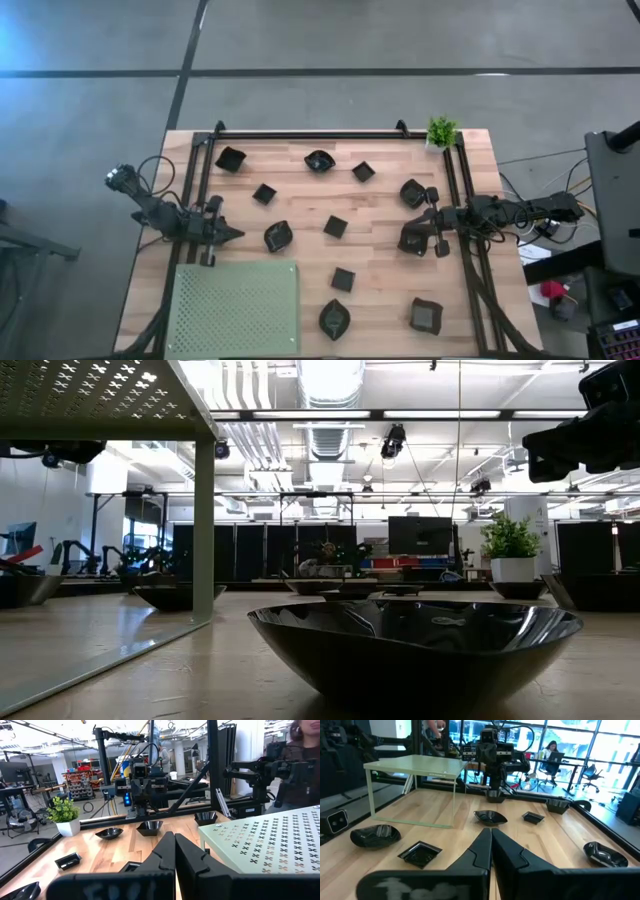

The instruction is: Pick & Place Mini shaped plates

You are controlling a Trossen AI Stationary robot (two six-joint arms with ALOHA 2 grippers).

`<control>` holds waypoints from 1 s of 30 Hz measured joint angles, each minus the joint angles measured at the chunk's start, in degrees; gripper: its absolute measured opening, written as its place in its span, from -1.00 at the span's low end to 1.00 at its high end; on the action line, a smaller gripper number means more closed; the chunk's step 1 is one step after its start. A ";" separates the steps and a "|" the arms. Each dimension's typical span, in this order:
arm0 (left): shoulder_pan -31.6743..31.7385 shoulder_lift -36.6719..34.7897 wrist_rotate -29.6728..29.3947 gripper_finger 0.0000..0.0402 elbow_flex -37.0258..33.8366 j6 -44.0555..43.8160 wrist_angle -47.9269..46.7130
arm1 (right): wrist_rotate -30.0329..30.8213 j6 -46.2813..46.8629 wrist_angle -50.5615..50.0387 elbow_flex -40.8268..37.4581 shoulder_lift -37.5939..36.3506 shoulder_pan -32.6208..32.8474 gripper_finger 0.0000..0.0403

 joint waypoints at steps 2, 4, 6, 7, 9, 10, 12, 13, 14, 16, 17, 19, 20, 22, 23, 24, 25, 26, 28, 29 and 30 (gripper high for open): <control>-0.01 0.00 0.00 -1.00 0.00 0.02 -0.01 | 0.00 0.11 0.00 0.01 0.01 -0.01 -0.96; -0.01 0.00 0.00 -1.00 0.00 0.01 -0.01 | 0.00 0.00 0.00 0.00 0.02 -0.01 -0.96; -0.02 0.00 0.00 -1.00 0.00 0.02 -0.01 | 0.00 0.13 -0.02 0.00 0.00 -0.02 -0.96; -0.01 0.00 0.00 -1.00 0.00 0.00 -0.01 | 0.00 0.09 0.00 0.00 0.02 0.00 -0.96; 0.00 0.00 0.00 -1.00 0.00 0.00 0.00 | 0.00 0.02 0.00 0.00 0.00 0.00 -0.96; 0.00 0.00 0.00 -1.00 0.00 0.00 -0.02 | 0.00 0.12 0.00 0.01 0.01 -0.01 -0.96; -0.01 0.00 0.00 -1.00 0.00 0.00 -0.01 | 0.00 0.00 0.00 0.01 0.00 -0.02 -0.96; -0.01 0.00 0.00 -1.00 0.00 0.02 -0.01 | 0.00 0.00 0.00 0.00 0.02 -0.01 -0.96; -0.02 0.00 0.00 -1.00 0.00 0.01 0.00 | 0.00 0.08 -0.02 0.00 0.00 0.00 -0.96; 0.00 0.00 0.00 -1.00 0.00 0.00 -0.02 | 0.00 0.03 0.00 0.02 0.02 -0.02 -0.96; 0.00 0.00 0.00 -1.00 0.00 0.02 0.00 | 0.00 -0.02 0.00 0.00 0.02 0.00 -0.96; 0.00 0.00 0.00 -1.00 0.00 0.00 0.00 | 0.00 0.12 0.00 0.01 0.00 0.00 -0.96; -0.01 0.00 0.00 -1.00 0.00 0.01 -0.01 | 0.00 0.06 0.00 0.00 0.00 0.00 -0.96; -0.02 0.00 0.00 -1.00 0.00 0.02 -0.01 | 0.00 -0.03 0.00 0.02 0.00 0.00 -0.96; -0.02 0.00 0.00 -1.00 0.00 0.01 0.00 | 0.00 -0.07 0.05 0.00 0.00 0.00 -0.96; 0.00 0.00 0.00 -1.00 0.00 0.00 -0.02 | 0.00 -0.45 0.26 0.00 0.01 -0.02 -0.96; -0.02 0.00 0.00 -1.00 0.00 0.00 0.00 | 0.02 -1.60 0.74 0.00 0.02 -0.02 -0.96; -0.01 0.00 0.00 -1.00 0.00 0.01 -0.02 | 0.02 -2.64 1.13 0.02 0.02 -0.02 -0.96; -0.02 0.00 0.00 -1.00 0.00 0.00 0.00 | 0.00 -3.70 1.80 0.02 0.00 0.00 -0.96; -0.02 0.00 0.00 -1.00 0.00 0.00 -0.02 | 0.01 -4.15 2.02 0.01 0.00 0.00 -0.96; -0.01 0.00 0.00 -1.00 0.00 0.00 0.00 | 0.00 -4.29 2.30 0.02 0.01 0.00 -0.96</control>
